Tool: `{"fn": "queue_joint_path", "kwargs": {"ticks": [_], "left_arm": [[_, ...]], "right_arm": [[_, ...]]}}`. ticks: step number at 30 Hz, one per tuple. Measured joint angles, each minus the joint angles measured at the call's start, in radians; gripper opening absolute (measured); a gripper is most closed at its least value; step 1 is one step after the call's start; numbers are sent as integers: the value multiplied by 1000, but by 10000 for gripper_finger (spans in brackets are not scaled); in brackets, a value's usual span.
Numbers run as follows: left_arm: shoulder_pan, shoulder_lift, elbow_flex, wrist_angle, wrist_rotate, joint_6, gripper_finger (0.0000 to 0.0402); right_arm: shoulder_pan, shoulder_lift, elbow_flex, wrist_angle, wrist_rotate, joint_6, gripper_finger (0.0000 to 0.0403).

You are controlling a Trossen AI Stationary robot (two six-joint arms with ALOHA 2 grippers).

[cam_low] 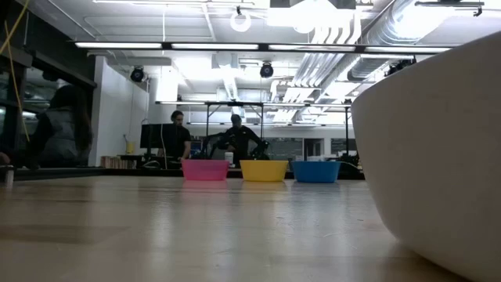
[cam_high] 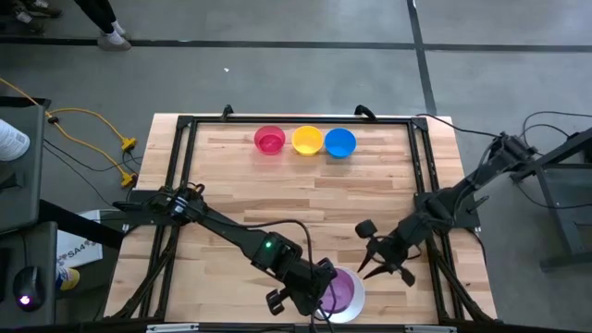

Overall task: Nest bowls inside each other
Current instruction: Stack the violet bowl on the white bowl

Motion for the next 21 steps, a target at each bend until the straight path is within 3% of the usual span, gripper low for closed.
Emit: {"fn": "queue_joint_path", "kwargs": {"ticks": [21], "left_arm": [[1,0,0,20,0,13,0]], "right_arm": [[28,86,0,136,-39,0,85]]}}
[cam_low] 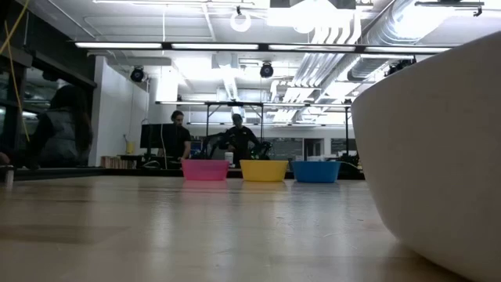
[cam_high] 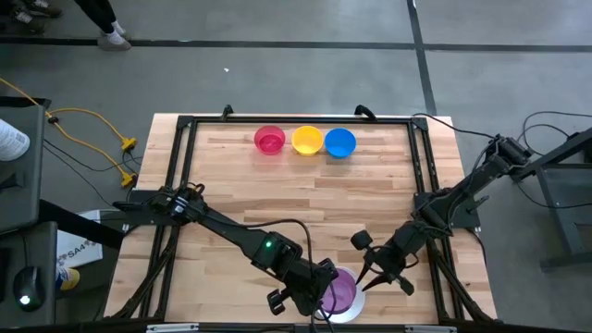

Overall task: Nest bowls inside each other
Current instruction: Stack the violet bowl on the white bowl

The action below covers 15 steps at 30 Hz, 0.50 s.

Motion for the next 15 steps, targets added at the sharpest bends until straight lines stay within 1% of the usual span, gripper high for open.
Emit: {"fn": "queue_joint_path", "kwargs": {"ticks": [6,15], "left_arm": [[0,0,0,0,0,0,0],[0,0,0,3,1,0,0]], "right_arm": [[8,61,0,48,0,1,85],[9,100,-1,88,9,8,85]]}}
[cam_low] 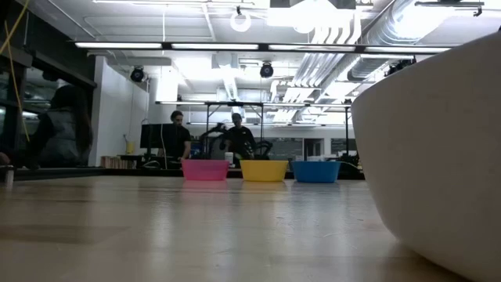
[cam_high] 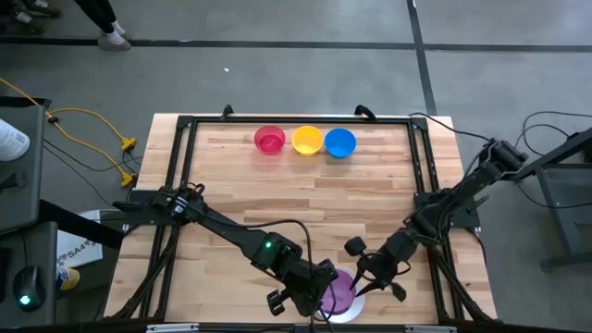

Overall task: Nest bowls inside each other
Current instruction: Stack the violet bowl on the white bowl

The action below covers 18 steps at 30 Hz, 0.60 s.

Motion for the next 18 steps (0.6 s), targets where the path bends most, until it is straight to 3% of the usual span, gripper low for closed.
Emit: {"fn": "queue_joint_path", "kwargs": {"ticks": [10,18], "left_arm": [[0,0,-1,5,1,0,0],[0,0,-1,6,-4,1,0]], "right_arm": [[0,26,0,39,-4,4,82],[0,26,0,59,-26,-7,32]]}}
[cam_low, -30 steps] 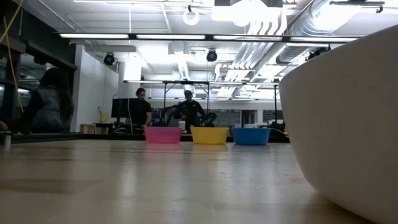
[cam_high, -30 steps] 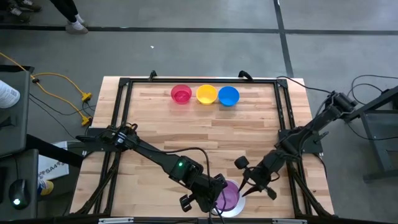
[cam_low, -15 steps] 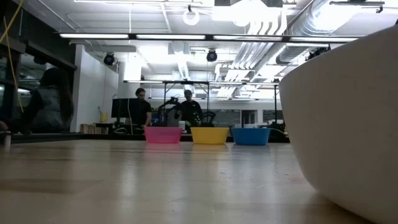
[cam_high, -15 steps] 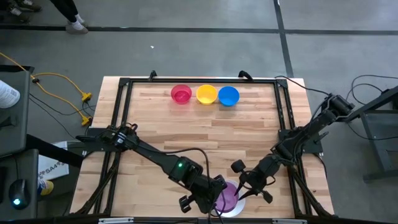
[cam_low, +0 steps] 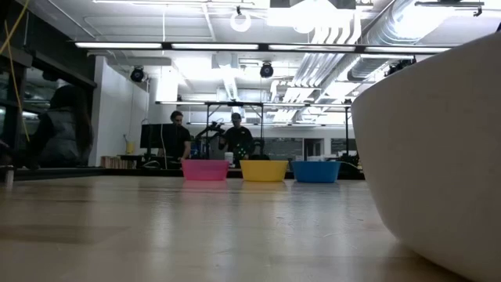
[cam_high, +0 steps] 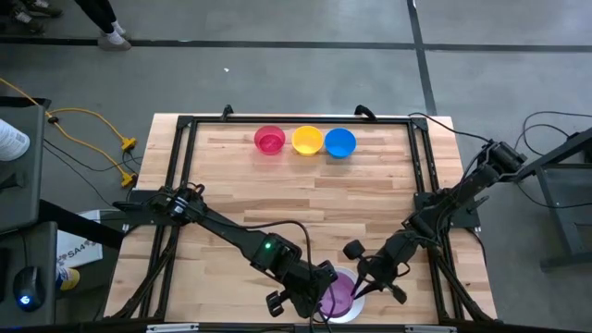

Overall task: Nest bowls inside each other
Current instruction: Stack the violet bowl on the white bowl

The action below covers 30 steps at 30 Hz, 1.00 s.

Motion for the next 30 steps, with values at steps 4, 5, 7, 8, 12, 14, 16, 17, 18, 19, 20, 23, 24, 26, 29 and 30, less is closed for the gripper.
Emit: {"fn": "queue_joint_path", "kwargs": {"ticks": [4,5,7,8,12,14,16,17,18,19,20,23,24,26,29,30], "left_arm": [[0,0,0,0,-4,13,0],[0,0,0,0,-8,19,0],[0,0,0,0,-10,29,0],[0,0,0,1,-11,29,0],[0,0,0,6,-28,29,0],[0,0,0,6,-32,28,0],[0,0,0,7,-34,27,0],[0,0,0,8,-35,27,0],[0,0,0,9,-36,27,0],[0,0,0,11,-38,27,0],[0,0,0,12,-38,27,0],[0,0,0,14,-42,27,0],[0,0,0,13,-42,27,0],[0,0,0,13,-41,27,0],[0,0,0,10,-41,27,0],[0,0,0,10,-40,27,0]], "right_arm": [[0,0,0,10,-4,-1,13],[0,0,0,13,-6,0,11],[0,0,0,14,-10,4,10],[0,0,0,14,-11,13,11],[0,0,0,14,-18,30,27],[-1,0,0,14,-16,32,38],[-1,0,0,14,-13,38,48],[-1,0,0,14,-13,41,52],[-1,0,0,14,-12,45,56],[-1,0,0,14,-12,46,59],[-1,0,0,14,-13,47,62],[-1,8,0,15,-13,47,69],[-1,14,0,15,-14,47,70],[-1,28,0,16,-17,47,71],[-1,43,0,26,-20,48,71],[-1,44,0,30,-21,48,71]]}}
